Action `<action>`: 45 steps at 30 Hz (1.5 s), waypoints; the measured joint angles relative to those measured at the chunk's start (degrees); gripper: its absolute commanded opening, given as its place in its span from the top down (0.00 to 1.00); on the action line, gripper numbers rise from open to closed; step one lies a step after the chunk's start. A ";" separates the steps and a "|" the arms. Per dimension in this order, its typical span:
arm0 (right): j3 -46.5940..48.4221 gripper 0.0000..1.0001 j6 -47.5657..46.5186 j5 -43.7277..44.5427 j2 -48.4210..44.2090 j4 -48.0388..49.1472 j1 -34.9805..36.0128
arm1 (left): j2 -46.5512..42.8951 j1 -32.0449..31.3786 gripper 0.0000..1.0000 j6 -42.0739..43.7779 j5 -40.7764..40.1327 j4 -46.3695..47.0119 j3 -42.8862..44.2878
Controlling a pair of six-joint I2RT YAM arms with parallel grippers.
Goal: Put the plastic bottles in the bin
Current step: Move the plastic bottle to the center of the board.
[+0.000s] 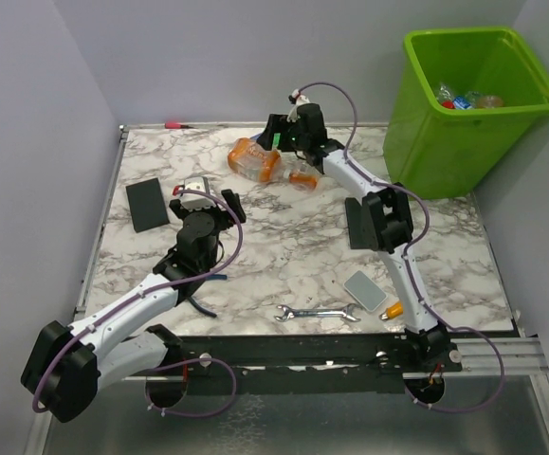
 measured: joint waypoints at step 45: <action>-67.71 0.08 -0.79 4.11 -53.70 7.67 13.73 | 0.63 0.02 0.01 7.45 3.96 -0.48 -0.39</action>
